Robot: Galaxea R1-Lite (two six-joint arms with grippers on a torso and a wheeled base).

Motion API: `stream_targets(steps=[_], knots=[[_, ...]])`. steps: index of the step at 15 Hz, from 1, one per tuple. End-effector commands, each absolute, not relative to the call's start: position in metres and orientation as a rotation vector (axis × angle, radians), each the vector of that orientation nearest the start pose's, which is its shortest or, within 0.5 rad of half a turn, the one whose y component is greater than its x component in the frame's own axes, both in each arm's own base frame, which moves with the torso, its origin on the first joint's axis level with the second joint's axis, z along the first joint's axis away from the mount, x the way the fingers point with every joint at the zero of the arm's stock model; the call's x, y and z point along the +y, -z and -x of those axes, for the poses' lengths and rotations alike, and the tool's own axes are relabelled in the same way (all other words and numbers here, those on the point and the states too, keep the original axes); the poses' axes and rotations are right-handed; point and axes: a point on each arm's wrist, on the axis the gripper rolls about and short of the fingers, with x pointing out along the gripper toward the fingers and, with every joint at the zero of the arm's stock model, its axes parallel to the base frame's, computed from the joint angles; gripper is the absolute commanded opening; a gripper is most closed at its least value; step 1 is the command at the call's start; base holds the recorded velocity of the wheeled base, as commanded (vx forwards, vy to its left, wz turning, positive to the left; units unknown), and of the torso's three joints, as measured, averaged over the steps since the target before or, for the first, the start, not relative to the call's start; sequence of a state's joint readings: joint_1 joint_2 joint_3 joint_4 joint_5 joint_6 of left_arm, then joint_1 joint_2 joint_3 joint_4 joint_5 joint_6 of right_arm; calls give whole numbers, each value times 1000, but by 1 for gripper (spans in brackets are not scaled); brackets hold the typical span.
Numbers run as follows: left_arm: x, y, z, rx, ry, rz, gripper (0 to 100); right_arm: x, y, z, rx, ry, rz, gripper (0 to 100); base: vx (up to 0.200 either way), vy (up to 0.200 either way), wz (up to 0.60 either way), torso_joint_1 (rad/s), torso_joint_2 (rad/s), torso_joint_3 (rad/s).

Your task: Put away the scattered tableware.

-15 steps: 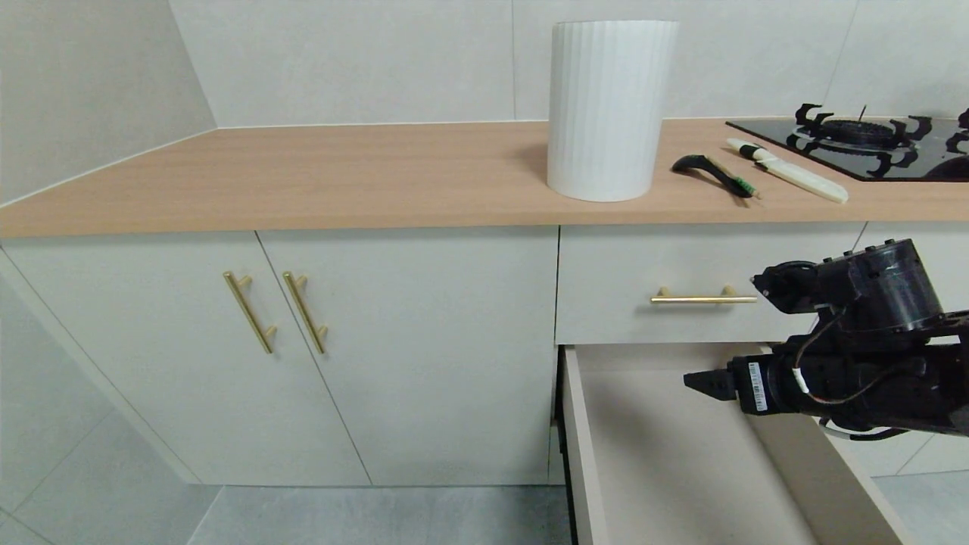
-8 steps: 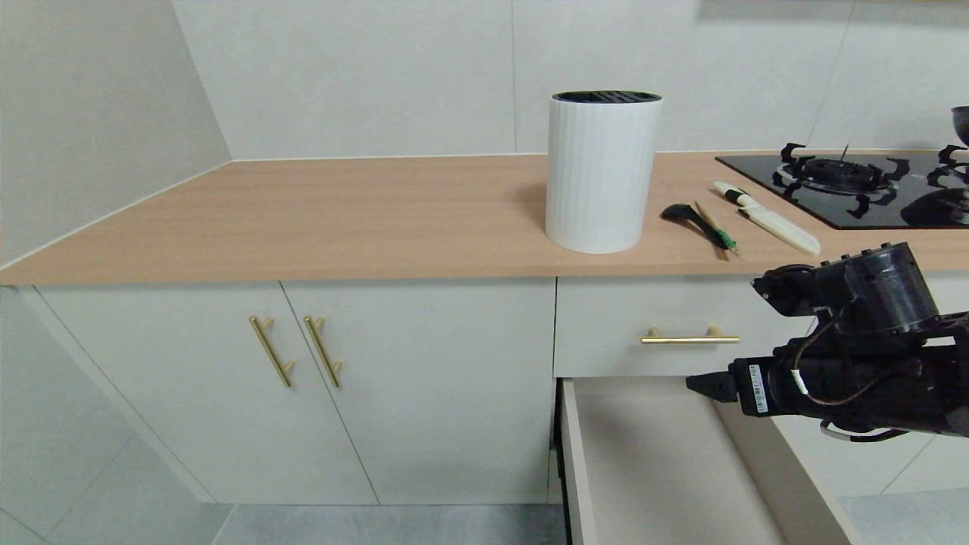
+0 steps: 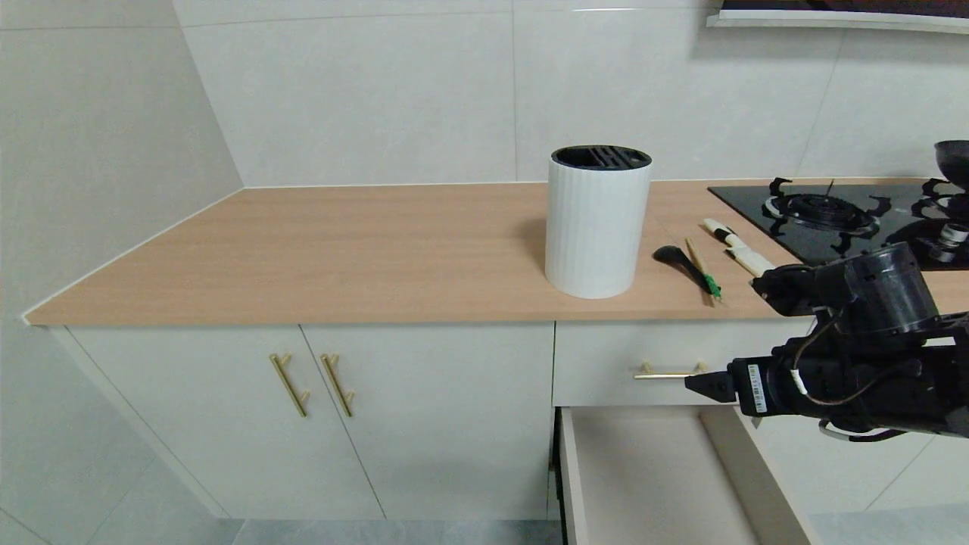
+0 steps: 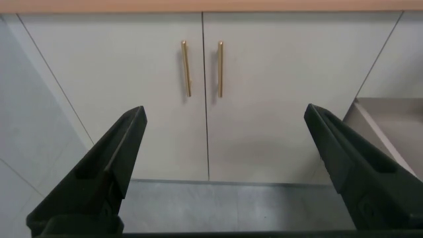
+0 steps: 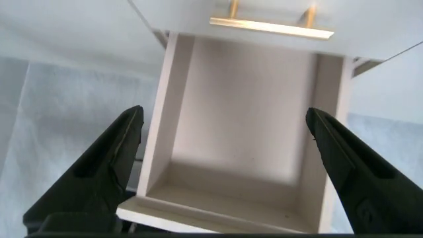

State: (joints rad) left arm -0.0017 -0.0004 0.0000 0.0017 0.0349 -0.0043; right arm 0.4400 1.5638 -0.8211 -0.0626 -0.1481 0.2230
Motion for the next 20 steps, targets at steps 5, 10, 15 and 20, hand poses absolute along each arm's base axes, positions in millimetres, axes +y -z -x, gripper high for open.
stream_targets(steps=[5, 10, 15, 20], knots=[[1, -75, 23, 1, -34, 5, 100, 120, -213, -267, 466, -176, -63, 100, 0, 0, 0, 34, -90, -49], [1, -75, 23, 1, -34, 5, 100, 128, -219, -307, 480, -99, -53, 100, 0, 0, 0, 0, 0, 0], [1, -75, 23, 1, -34, 5, 100, 107, -196, -343, 512, 84, -34, 100, 0, 0, 0, 0, 0, 0], [1, -75, 23, 1, -34, 5, 100, 103, -182, -359, 533, 161, -11, 100, 0, 0, 0, 0, 0, 0]])
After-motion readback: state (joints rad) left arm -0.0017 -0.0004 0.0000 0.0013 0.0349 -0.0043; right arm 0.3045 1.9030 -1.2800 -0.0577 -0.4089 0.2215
